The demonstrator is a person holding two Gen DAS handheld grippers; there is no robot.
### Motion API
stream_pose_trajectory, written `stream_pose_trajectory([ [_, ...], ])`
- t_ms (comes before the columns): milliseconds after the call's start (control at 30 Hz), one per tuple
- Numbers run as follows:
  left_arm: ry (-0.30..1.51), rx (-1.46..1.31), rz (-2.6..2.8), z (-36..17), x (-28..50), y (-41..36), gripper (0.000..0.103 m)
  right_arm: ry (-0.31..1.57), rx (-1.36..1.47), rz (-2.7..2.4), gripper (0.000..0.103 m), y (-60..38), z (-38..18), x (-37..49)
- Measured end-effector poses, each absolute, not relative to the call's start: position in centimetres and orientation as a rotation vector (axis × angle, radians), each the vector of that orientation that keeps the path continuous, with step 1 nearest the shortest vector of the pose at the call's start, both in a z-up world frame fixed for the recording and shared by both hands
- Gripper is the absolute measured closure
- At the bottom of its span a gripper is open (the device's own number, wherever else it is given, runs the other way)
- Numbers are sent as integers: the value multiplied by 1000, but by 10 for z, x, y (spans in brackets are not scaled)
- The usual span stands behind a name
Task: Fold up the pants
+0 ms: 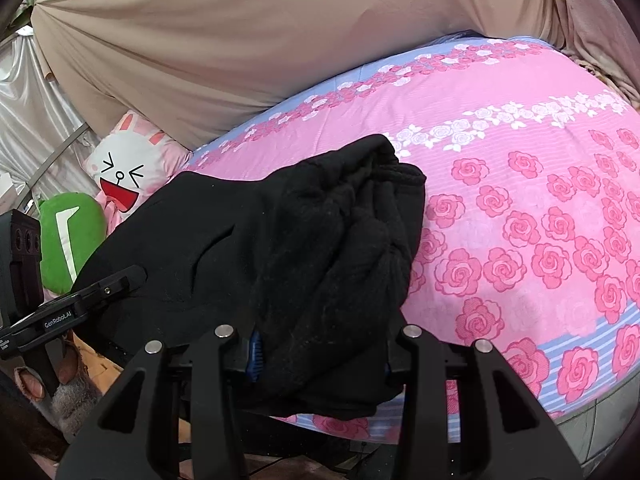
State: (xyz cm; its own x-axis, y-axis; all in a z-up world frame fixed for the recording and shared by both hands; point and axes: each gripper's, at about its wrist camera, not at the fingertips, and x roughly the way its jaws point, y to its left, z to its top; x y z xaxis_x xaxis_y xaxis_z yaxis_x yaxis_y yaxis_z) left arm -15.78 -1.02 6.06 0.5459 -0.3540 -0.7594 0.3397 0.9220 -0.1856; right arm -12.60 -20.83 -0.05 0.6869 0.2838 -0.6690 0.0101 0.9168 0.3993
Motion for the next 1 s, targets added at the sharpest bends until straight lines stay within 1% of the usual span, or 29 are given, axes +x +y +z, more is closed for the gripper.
stream_pose_trajectory([
  [300,903,16,-390,73,-153,-16,72,797,374,159,64,-204,13,-117],
  [600,866,125,-303,92,-137,-30,71,783,346,151,64,-198,25,-97],
  [1000,832,233,-148,89,-100,-48,71,769,294,130,64,-185,24,-54],
])
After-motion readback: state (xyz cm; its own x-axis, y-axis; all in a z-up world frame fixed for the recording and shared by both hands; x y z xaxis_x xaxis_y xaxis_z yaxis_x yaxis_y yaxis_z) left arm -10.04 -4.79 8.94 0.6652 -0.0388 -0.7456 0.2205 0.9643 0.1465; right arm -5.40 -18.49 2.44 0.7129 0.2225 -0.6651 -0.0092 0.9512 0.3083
